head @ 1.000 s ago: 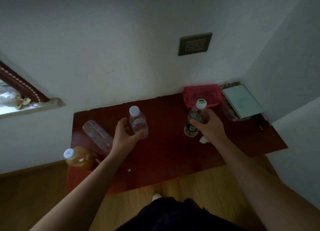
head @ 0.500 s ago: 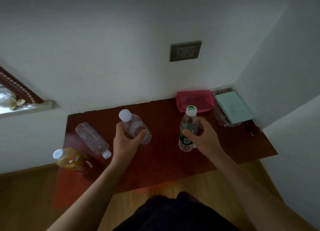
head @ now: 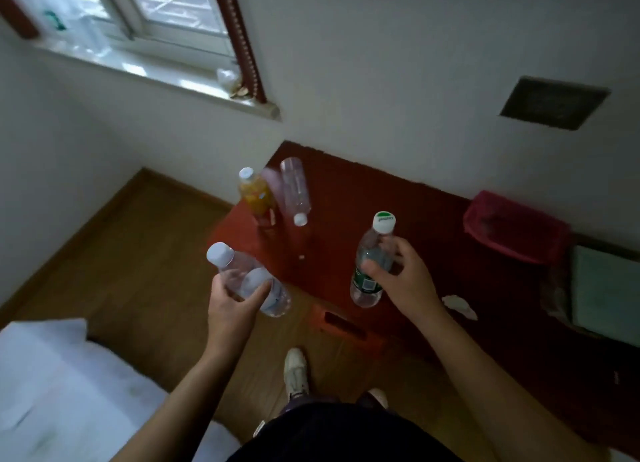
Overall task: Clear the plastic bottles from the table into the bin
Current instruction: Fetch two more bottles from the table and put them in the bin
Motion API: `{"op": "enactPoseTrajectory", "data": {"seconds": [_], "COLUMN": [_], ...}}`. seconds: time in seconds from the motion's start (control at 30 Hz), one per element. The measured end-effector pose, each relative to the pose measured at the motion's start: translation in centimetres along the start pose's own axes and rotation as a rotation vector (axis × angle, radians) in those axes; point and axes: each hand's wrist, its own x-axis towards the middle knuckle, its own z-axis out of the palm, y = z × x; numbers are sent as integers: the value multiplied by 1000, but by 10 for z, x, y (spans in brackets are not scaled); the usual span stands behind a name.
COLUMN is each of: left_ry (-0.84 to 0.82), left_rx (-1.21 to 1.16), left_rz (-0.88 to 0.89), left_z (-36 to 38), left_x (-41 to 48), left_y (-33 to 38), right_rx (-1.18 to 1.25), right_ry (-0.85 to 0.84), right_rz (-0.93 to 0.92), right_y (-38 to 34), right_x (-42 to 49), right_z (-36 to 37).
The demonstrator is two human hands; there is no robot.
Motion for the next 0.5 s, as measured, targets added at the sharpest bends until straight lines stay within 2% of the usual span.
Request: {"op": "enactPoseTrajectory", "data": {"seconds": [0.2, 0.37, 0.5], "left_ry": [330, 484, 573], "left_rx": [22, -23, -94], "left_rz": [-95, -211, -325], "left_z": [-80, -141, -181], "left_x": [-53, -99, -131], "left_y": [-40, -82, -126], "right_rx": [-40, -125, -192], "right_ry": [-321, -542, -652], "right_rz": [-91, -131, -145], "right_y": [-27, -45, -54], "right_x": [-9, -15, -18], "right_z": [68, 122, 168]}}
